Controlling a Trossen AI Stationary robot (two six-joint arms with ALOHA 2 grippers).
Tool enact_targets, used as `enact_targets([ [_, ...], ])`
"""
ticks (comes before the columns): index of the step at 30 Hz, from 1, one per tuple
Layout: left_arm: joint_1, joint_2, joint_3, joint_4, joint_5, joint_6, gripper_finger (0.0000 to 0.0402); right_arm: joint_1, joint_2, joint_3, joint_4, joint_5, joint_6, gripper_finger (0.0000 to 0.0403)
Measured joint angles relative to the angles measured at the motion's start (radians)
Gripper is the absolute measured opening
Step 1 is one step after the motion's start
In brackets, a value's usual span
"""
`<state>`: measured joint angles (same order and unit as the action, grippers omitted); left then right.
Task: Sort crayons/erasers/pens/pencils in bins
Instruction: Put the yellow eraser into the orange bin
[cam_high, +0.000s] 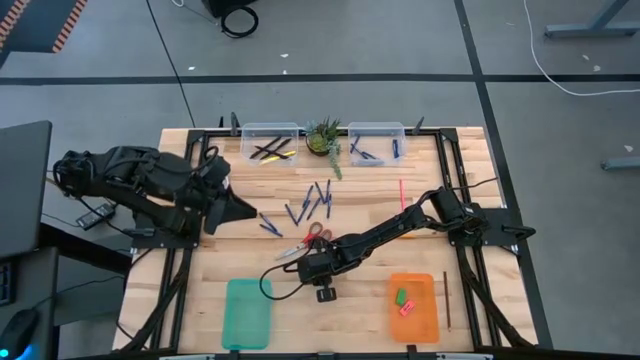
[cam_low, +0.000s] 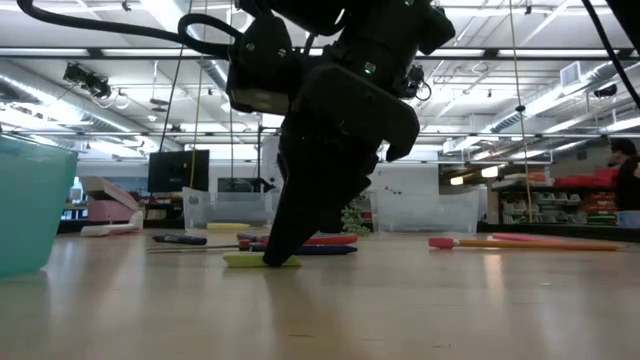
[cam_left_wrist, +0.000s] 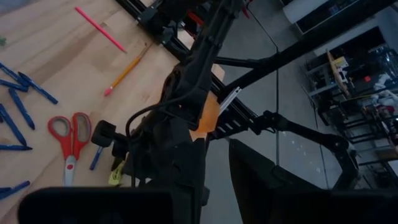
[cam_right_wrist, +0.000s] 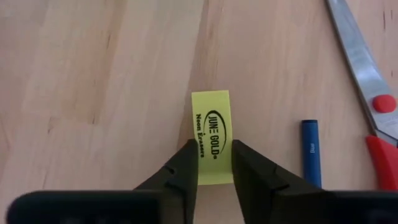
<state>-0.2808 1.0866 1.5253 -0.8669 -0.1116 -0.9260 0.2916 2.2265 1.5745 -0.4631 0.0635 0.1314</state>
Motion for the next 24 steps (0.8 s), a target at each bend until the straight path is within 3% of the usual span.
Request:
enact_targets([
  [12, -0.004, 0.000, 0.000, 0.000, 0.000, 0.002, 0.0080, -0.002, -0.050, -0.007, -0.053, -0.028, 0.060, 0.0079],
  [18, -0.004, 0.000, 0.000, 0.001, 0.000, 0.003, 0.0080, 0.000, -0.202, -0.001, -0.179, -0.038, 0.160, 0.0080],
  [24, -0.004, 0.000, 0.000, 0.002, -0.001, 0.015, 0.0079, 0.046, -0.364, -0.001, -0.382, -0.081, 0.395, 0.0080],
])
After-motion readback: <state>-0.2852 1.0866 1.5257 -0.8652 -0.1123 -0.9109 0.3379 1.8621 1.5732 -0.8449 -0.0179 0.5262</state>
